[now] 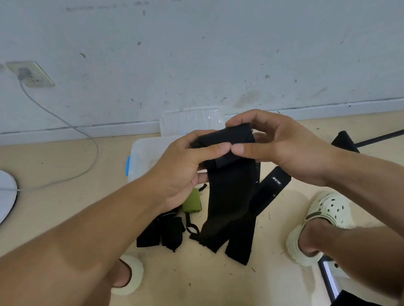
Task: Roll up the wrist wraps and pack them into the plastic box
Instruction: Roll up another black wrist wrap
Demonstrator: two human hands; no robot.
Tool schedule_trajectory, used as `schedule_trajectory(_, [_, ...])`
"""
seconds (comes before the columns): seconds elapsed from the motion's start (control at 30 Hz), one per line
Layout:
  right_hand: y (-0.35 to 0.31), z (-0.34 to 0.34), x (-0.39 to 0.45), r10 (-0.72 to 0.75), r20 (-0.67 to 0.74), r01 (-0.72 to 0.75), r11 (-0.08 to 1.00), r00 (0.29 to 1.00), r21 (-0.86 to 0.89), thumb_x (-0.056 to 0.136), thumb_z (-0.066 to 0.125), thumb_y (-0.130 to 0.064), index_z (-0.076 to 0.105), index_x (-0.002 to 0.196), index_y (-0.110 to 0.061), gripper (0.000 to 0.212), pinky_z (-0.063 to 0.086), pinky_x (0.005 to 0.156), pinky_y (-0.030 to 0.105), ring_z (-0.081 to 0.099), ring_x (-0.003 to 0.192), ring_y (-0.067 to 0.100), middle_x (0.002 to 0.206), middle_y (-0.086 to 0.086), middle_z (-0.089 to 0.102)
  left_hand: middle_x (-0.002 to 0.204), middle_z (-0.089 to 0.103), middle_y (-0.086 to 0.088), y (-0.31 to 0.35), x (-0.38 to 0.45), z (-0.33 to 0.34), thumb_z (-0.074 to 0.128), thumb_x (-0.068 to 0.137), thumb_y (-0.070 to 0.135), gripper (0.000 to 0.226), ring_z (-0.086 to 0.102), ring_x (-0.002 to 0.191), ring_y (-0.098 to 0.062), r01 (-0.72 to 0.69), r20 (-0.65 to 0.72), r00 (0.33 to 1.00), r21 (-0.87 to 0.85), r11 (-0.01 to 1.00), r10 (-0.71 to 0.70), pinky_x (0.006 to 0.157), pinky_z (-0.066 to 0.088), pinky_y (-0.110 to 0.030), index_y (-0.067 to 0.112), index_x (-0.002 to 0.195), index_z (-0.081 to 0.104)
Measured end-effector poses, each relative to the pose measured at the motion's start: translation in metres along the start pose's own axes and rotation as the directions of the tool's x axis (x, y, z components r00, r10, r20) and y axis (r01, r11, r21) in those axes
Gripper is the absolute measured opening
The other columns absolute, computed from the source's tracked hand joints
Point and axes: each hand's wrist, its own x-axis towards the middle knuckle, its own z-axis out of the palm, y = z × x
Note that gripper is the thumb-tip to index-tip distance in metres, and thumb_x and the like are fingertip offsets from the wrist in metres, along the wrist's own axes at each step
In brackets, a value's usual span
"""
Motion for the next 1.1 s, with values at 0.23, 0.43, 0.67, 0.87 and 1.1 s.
schedule_trajectory(0.23, [-0.003, 0.001, 0.002, 0.14, 0.068, -0.152, 0.962, 0.988, 0.225, 0.082, 0.07, -0.041, 0.071, 0.124, -0.024, 0.045, 0.06, 0.091, 0.037, 0.072, 0.104, 0.02, 0.114, 0.004, 0.072, 0.117, 0.069, -0.01, -0.001, 0.003, -0.005, 0.083, 0.06, 0.005, 0.063, 0.072, 0.113, -0.028, -0.065, 0.006, 0.998, -0.006, 0.998, 0.065, 0.09, 0.063, -0.042, 0.016, 0.121, 0.07])
schedule_trajectory(0.43, [-0.005, -0.004, 0.002, 0.201, 0.128, -0.233, 0.915, 0.971, 0.328, 0.078, 0.074, -0.025, 0.068, 0.129, -0.021, 0.051, 0.061, 0.08, 0.031, 0.072, 0.095, 0.02, 0.114, 0.004, 0.075, 0.109, 0.067, -0.009, -0.003, 0.003, -0.004, 0.073, 0.07, -0.018, 0.058, 0.071, 0.105, -0.025, -0.065, 0.017, 0.998, -0.056, 0.996, 0.066, 0.084, 0.063, -0.034, 0.018, 0.115, 0.072])
schedule_trajectory(0.67, [0.003, 0.002, 0.002, 0.142, -0.009, -0.135, 0.959, 0.99, 0.251, 0.076, 0.08, -0.005, 0.073, 0.12, -0.022, 0.048, 0.058, 0.07, 0.021, 0.076, 0.091, 0.015, 0.111, -0.002, 0.075, 0.114, 0.067, -0.014, -0.002, 0.003, -0.001, 0.067, 0.052, -0.014, 0.073, 0.069, 0.1, -0.026, -0.008, 0.011, 1.0, -0.195, 0.981, 0.01, 0.071, 0.061, -0.026, 0.018, 0.117, 0.071])
schedule_trajectory(0.87, [0.005, 0.001, 0.001, 0.106, 0.02, -0.108, 0.987, 0.994, 0.119, 0.059, 0.085, -0.018, 0.071, 0.124, -0.03, 0.067, 0.056, 0.073, 0.019, 0.075, 0.093, 0.016, 0.118, -0.005, 0.074, 0.122, 0.065, -0.019, -0.003, -0.001, 0.0, 0.063, 0.053, -0.015, 0.077, 0.067, 0.107, -0.029, 0.041, 0.054, 0.998, -0.247, 0.968, -0.029, 0.073, 0.062, -0.028, 0.014, 0.124, 0.069])
schedule_trajectory(1.1, [0.008, 0.002, 0.0, 0.093, 0.023, -0.094, 0.995, 0.995, 0.043, 0.055, 0.088, -0.024, 0.072, 0.124, -0.025, 0.071, 0.049, 0.107, 0.037, 0.075, 0.101, 0.017, 0.115, -0.006, 0.077, 0.115, 0.07, -0.01, 0.0, -0.003, -0.002, 0.072, 0.061, -0.006, 0.062, 0.072, 0.099, -0.023, 0.031, 0.034, 0.999, -0.2, 0.979, -0.024, 0.071, 0.062, -0.032, 0.02, 0.117, 0.072])
